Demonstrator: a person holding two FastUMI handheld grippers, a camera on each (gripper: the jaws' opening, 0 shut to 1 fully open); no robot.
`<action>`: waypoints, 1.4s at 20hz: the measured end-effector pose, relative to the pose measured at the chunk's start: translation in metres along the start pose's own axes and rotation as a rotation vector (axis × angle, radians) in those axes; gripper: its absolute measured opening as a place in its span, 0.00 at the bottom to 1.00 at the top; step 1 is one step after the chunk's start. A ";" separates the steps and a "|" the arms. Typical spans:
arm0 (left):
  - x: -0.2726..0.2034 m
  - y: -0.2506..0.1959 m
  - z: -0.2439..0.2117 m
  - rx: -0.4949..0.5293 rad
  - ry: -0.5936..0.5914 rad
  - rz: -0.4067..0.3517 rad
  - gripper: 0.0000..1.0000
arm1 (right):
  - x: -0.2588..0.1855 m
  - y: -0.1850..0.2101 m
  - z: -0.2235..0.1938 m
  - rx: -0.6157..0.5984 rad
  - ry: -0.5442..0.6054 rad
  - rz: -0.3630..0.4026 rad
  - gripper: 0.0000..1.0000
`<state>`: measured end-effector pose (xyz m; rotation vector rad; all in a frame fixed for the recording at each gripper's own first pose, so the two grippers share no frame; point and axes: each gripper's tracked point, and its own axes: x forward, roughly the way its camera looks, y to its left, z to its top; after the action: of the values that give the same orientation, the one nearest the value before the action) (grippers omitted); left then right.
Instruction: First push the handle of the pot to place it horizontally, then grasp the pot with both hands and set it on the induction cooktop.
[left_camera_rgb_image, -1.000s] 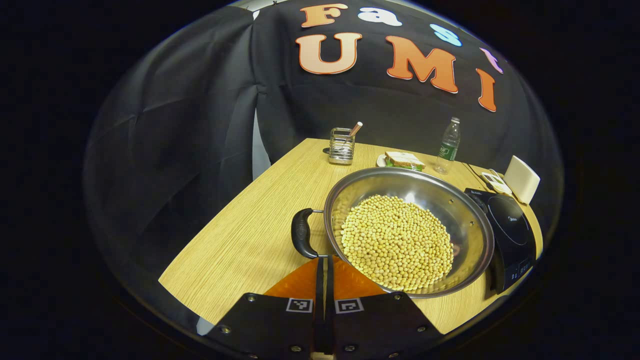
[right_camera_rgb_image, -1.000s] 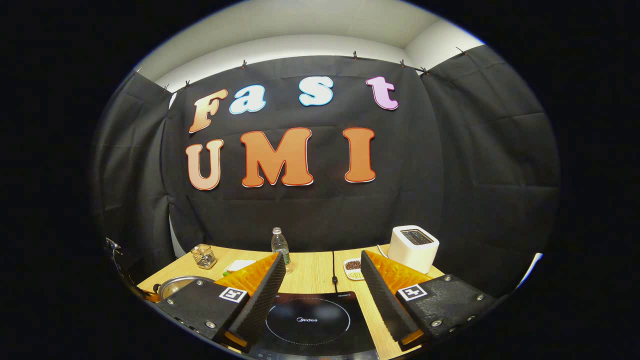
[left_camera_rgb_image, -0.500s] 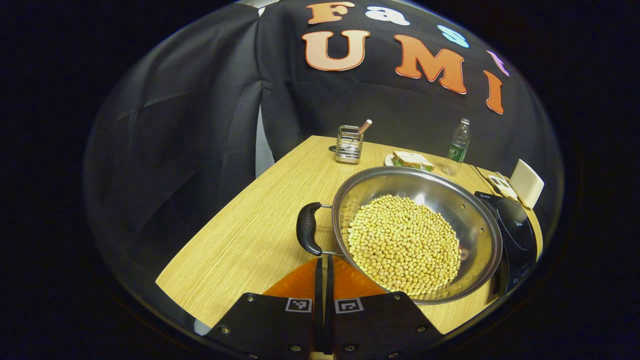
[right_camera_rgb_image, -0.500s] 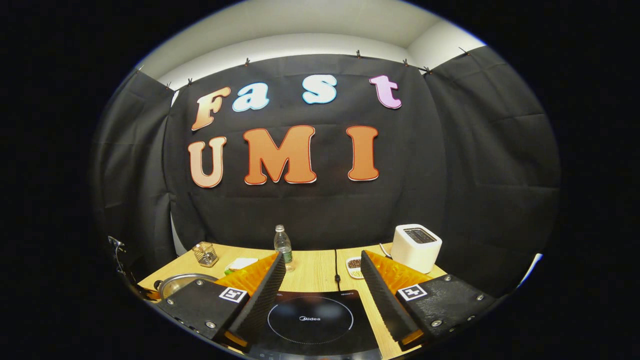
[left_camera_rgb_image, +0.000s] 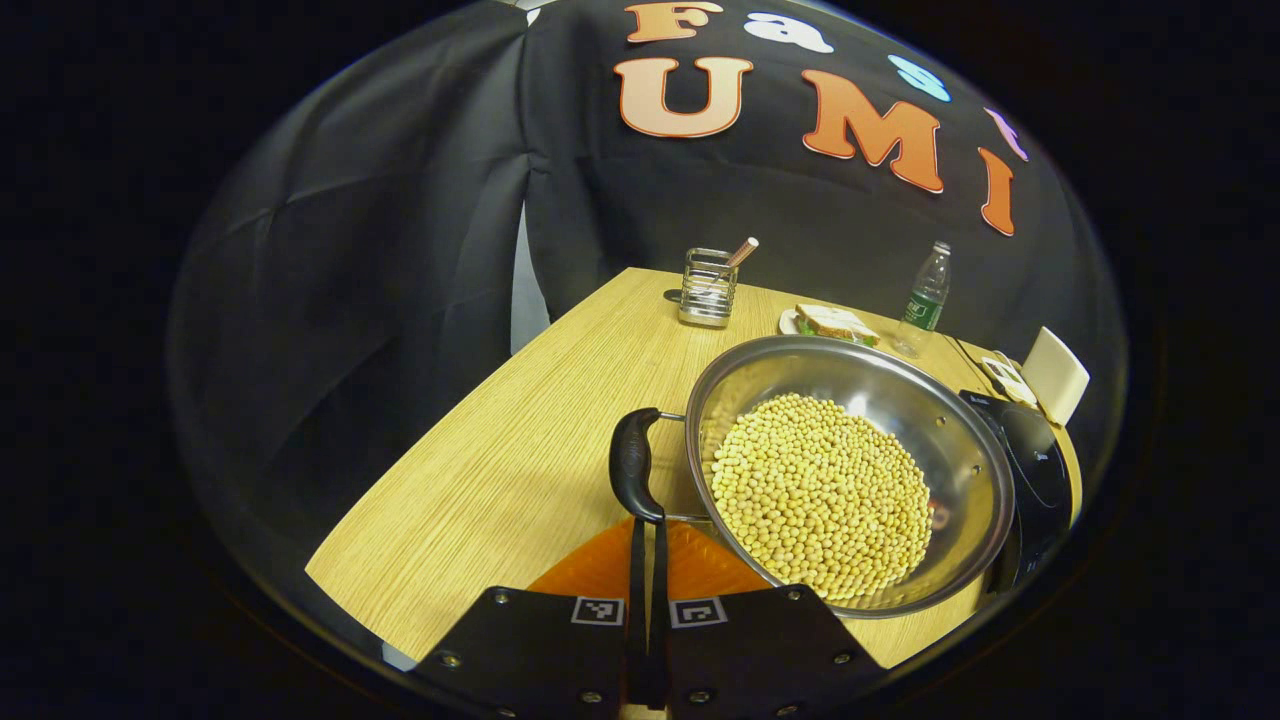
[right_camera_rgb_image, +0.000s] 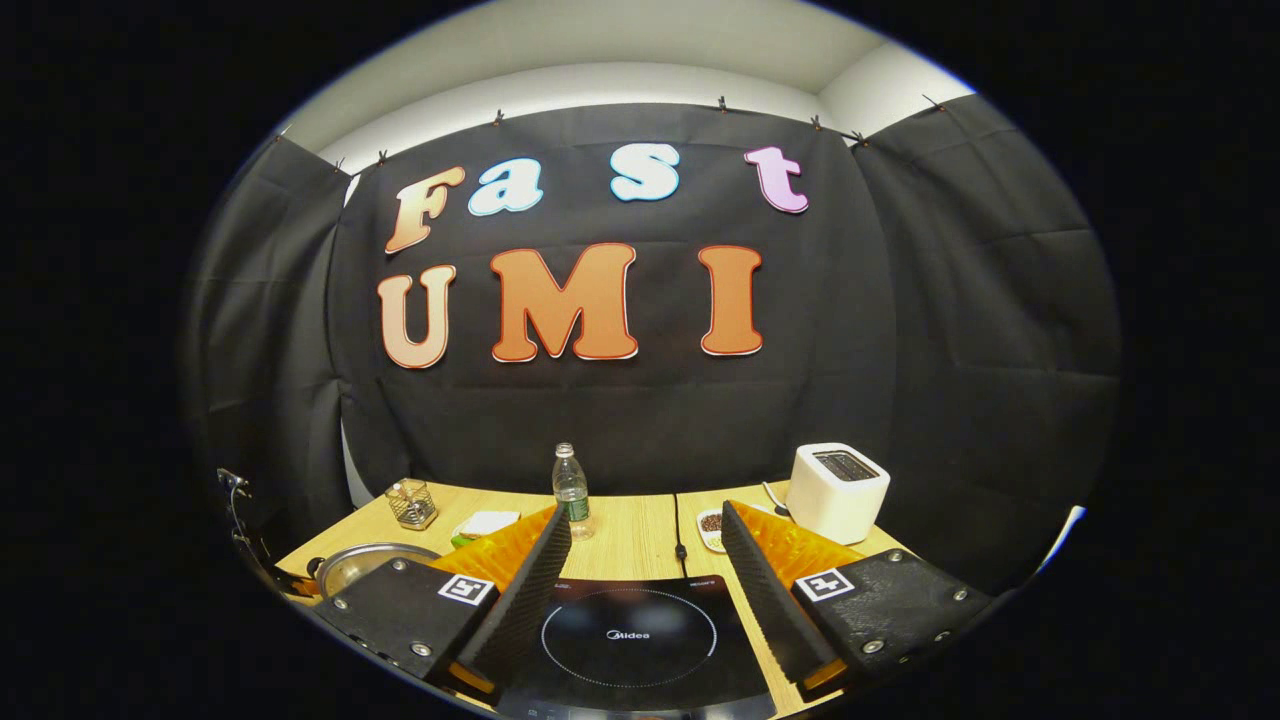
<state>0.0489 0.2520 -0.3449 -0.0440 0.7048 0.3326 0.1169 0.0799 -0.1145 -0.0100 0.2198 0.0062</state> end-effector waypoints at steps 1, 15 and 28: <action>0.002 0.000 0.001 0.002 0.000 0.000 0.02 | 0.000 0.003 -0.001 -0.003 0.003 0.004 0.94; -0.031 0.016 0.021 0.084 -0.088 0.019 0.02 | 0.003 0.072 -0.031 -0.003 0.065 0.099 0.94; -0.024 -0.024 0.053 -0.032 -0.155 -0.214 0.82 | 0.039 0.177 -0.146 -0.090 0.287 0.194 0.95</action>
<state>0.0728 0.2304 -0.2903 -0.1221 0.5351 0.1400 0.1218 0.2552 -0.2668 -0.0796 0.5070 0.2093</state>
